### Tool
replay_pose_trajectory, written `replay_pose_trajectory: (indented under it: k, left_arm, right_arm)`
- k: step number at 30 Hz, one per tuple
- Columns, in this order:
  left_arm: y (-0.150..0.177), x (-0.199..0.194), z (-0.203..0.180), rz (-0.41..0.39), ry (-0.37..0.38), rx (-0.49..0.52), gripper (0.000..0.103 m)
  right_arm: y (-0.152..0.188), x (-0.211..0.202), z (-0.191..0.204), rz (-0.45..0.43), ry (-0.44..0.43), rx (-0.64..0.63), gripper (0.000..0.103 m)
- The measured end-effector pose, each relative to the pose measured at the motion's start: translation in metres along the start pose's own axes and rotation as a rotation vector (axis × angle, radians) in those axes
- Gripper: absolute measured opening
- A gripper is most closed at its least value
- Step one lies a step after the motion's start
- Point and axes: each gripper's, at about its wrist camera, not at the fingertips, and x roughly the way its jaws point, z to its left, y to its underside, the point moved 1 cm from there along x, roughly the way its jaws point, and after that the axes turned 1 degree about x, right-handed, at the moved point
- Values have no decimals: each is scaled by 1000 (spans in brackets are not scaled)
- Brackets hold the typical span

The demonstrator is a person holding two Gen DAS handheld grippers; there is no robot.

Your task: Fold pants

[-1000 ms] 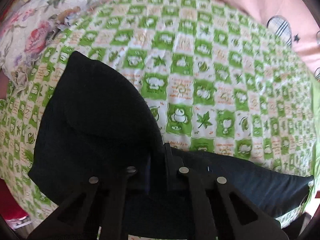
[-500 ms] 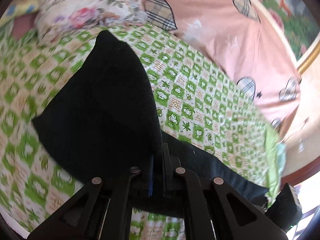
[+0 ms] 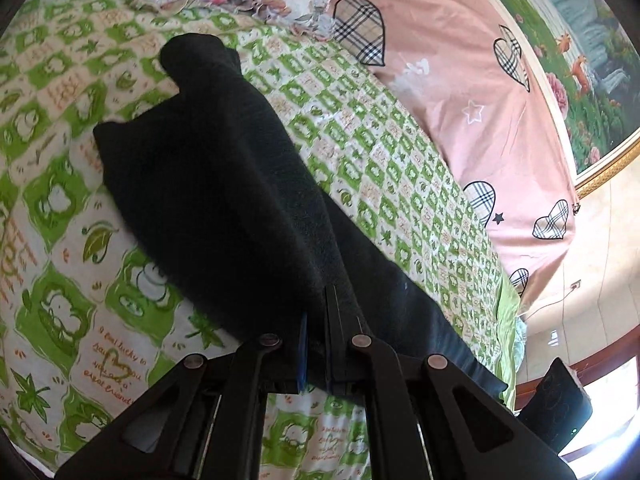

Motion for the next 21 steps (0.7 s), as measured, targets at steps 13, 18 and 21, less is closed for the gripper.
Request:
replay_pose_trajectory:
  k: [13, 18, 21]
  left_arm:
    - [5, 11, 26, 56, -14, -30, 13]
    - [5, 1, 34, 54, -27, -28, 17]
    - [3, -12, 38, 23, -44, -16, 33]
  right_arm:
    - [4, 14, 1, 62, 24, 3, 11]
    - [5, 14, 3, 66, 25, 10, 16]
    - [6, 10, 0, 62, 2, 41, 19]
